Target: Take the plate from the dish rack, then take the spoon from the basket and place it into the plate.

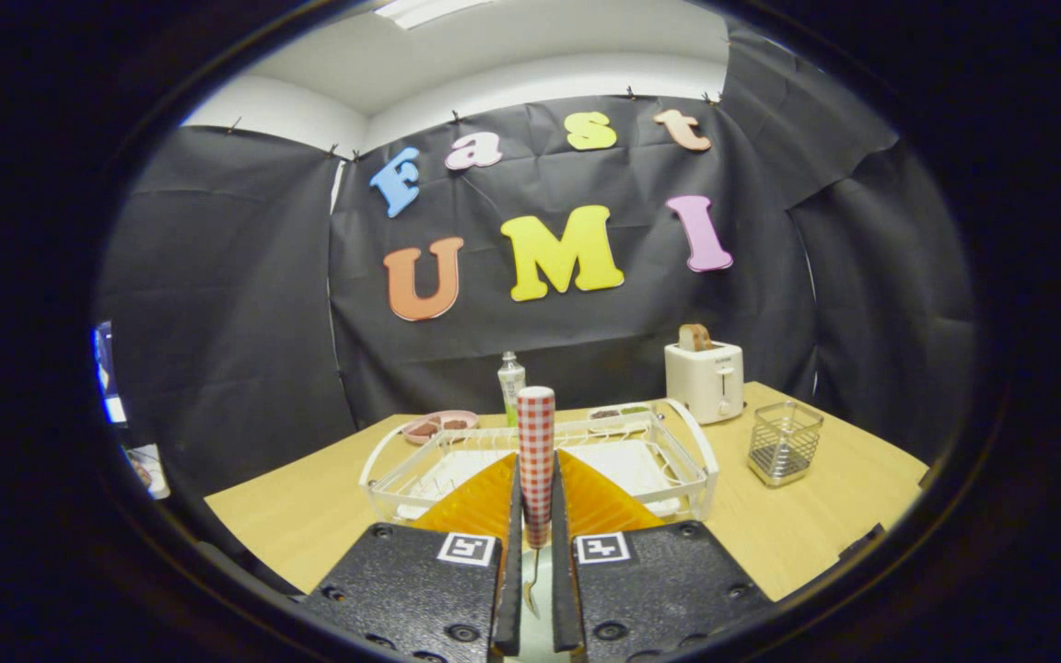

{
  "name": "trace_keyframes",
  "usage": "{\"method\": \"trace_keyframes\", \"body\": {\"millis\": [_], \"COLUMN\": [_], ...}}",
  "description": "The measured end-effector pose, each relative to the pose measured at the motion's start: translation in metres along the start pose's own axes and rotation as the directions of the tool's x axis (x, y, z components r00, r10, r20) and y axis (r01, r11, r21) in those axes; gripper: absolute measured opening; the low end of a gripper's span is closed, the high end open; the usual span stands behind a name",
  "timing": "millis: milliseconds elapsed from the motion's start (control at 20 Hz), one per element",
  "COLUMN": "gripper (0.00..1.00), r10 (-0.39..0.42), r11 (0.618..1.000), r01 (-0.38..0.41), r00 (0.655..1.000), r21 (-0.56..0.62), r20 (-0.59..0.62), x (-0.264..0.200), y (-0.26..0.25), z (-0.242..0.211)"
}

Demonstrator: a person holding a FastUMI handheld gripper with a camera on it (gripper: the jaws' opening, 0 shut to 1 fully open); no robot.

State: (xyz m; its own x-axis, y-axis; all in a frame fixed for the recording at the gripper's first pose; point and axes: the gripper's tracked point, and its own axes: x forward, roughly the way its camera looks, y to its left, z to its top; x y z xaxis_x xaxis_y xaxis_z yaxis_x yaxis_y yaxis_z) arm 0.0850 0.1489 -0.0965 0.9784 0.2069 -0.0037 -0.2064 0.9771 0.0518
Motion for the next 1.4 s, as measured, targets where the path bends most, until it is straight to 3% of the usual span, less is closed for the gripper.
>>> {"method": "trace_keyframes", "body": {"millis": [300, 450, 600, 850, 1000, 1100, 1250, 1400], "gripper": [0.21, 0.36, 0.54, 0.8, 0.87, 0.88, 1.0, 1.0], "r10": [-0.028, -0.091, -0.083, -0.144, -0.196, -0.19, -0.169, -0.161], "r11": [0.999, 0.995, 0.994, 0.99, 0.98, 0.98, 0.984, 0.986], "r01": [0.029, 0.093, 0.089, 0.144, 0.196, 0.188, 0.168, 0.162], "r00": [0.999, 0.994, 0.992, 0.987, 0.98, 0.981, 0.986, 0.987], "r21": [0.042, 0.038, 0.058, 0.003, -0.021, -0.057, -0.065, -0.043], "r20": [-0.041, -0.069, -0.099, -0.074, -0.044, -0.031, 0.001, 0.024], "x": [0.003, 0.003, -0.004, -0.027, -0.05, -0.063, -0.088, -0.113], "y": [-0.023, -0.052, -0.063, -0.094, -0.106, -0.103, -0.092, -0.088], "z": [-0.009, -0.01, -0.01, 0.011, 0.028, 0.034, 0.054, 0.076]}}
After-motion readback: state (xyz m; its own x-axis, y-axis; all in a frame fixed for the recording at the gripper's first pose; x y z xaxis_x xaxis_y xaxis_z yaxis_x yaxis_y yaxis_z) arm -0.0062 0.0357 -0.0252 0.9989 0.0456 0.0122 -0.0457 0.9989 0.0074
